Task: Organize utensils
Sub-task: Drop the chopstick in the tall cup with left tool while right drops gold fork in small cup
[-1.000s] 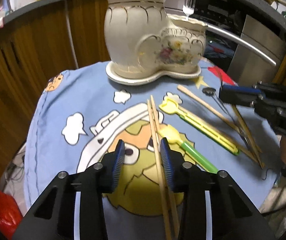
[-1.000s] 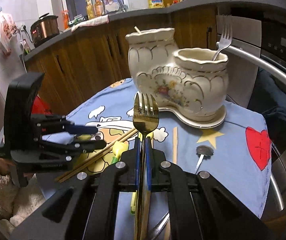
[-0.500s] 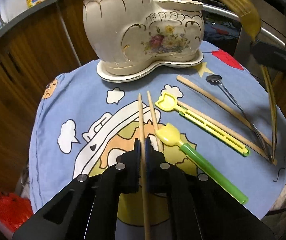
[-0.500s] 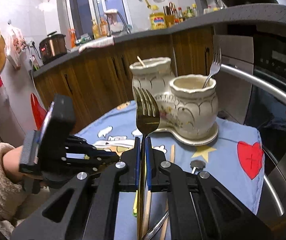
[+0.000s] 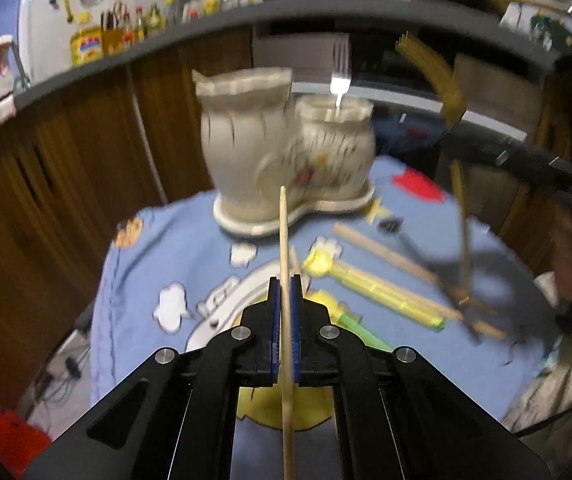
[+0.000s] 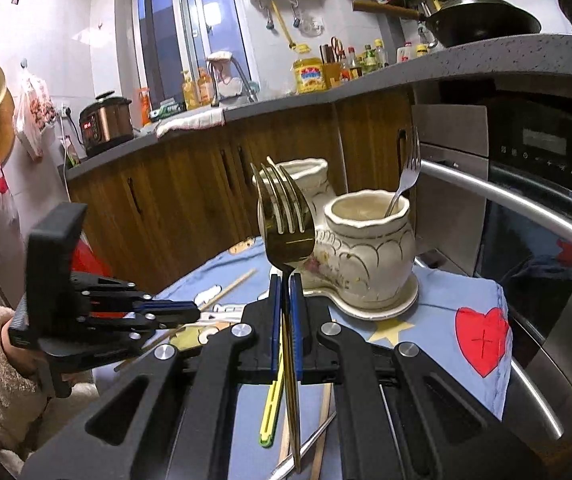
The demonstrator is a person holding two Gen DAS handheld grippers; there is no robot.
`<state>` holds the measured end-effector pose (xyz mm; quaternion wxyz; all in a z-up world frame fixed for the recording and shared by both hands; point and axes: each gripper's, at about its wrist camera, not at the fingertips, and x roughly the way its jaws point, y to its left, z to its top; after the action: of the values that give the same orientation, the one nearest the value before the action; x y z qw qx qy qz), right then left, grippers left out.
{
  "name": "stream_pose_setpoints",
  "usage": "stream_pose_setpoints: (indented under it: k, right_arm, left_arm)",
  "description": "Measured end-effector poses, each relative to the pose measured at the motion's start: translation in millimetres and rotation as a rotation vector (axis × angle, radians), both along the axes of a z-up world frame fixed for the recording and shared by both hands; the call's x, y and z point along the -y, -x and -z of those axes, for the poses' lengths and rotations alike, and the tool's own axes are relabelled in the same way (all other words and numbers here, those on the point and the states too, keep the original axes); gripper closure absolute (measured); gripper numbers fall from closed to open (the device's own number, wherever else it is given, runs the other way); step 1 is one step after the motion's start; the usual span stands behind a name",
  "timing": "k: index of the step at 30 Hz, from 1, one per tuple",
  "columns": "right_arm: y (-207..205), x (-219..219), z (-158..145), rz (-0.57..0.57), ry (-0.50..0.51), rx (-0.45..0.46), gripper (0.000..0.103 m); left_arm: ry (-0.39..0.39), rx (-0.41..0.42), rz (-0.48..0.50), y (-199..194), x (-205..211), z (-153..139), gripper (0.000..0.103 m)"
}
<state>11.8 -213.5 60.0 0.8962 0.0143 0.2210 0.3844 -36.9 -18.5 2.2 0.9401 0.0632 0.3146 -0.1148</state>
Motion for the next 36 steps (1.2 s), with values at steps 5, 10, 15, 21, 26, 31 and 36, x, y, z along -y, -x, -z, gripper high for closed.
stream_pose_setpoints:
  k: [5, 10, 15, 21, 26, 31, 36]
  right_arm:
    - [6, 2, -9, 0.026, -0.029, 0.073, 0.098]
    - [6, 4, -15, 0.052, -0.044, 0.119, 0.099]
    - [-2, 1, -29, 0.074, -0.042, 0.131, 0.099]
    - [-21, -1, -55, 0.104, -0.040, 0.153, 0.099]
    - [-44, 0, -81, 0.106, -0.062, 0.145, 0.099]
    - [-61, -3, -107, 0.118, -0.101, 0.166, 0.099]
    - [-72, -7, -115, 0.162, -0.121, 0.203, 0.099]
  left_arm:
    - [0.072, 0.156, 0.015, 8, -1, -26, 0.098]
    - [0.116, 0.270, 0.006, 6, -2, -43, 0.098]
    - [0.182, 0.346, 0.000, -6, -9, -59, 0.098]
    - [0.250, 0.416, 0.001, -37, -14, -89, 0.098]
    - [0.315, 0.480, -0.008, -70, -17, -109, 0.098]
    - [0.353, 0.498, -0.040, -109, -18, -120, 0.098]
    - [0.342, 0.522, -0.092, -137, -14, -119, 0.098]
